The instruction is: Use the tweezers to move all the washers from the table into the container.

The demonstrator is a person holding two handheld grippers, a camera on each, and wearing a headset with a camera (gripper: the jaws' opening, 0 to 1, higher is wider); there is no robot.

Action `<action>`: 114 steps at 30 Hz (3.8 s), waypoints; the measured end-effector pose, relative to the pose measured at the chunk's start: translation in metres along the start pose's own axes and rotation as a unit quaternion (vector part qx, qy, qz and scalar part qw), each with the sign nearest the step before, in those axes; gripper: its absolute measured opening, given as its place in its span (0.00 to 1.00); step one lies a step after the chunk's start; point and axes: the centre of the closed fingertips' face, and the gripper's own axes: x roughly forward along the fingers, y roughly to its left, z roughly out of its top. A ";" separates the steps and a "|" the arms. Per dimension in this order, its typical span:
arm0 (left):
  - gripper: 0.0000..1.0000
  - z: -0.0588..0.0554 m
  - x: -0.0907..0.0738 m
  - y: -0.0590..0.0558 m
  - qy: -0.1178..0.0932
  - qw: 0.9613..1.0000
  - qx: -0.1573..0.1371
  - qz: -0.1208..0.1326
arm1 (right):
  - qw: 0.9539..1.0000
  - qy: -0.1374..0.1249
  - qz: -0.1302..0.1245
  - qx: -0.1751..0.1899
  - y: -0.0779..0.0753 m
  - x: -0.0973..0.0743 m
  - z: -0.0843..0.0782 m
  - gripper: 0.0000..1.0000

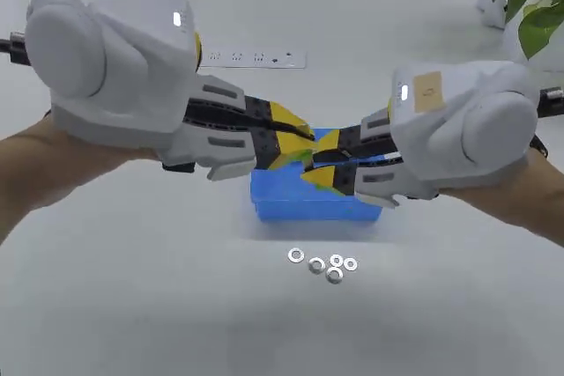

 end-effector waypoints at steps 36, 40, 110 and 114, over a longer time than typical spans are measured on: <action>0.07 -0.074 0.056 0.041 0.040 0.997 -0.052 -0.031 | 0.996 0.056 0.029 0.060 -0.018 0.054 -0.076 0.11; 0.07 -0.072 0.056 0.039 0.040 0.997 -0.049 -0.034 | 0.997 0.055 0.029 0.056 -0.017 0.052 -0.074 0.11; 0.07 -0.069 -0.002 -0.063 0.030 0.996 -0.086 -0.022 | 0.996 0.047 0.057 0.057 0.087 0.033 -0.032 0.11; 0.07 -0.073 0.000 -0.062 0.029 0.995 -0.092 -0.023 | 0.995 0.050 0.057 0.061 0.087 0.035 -0.037 0.11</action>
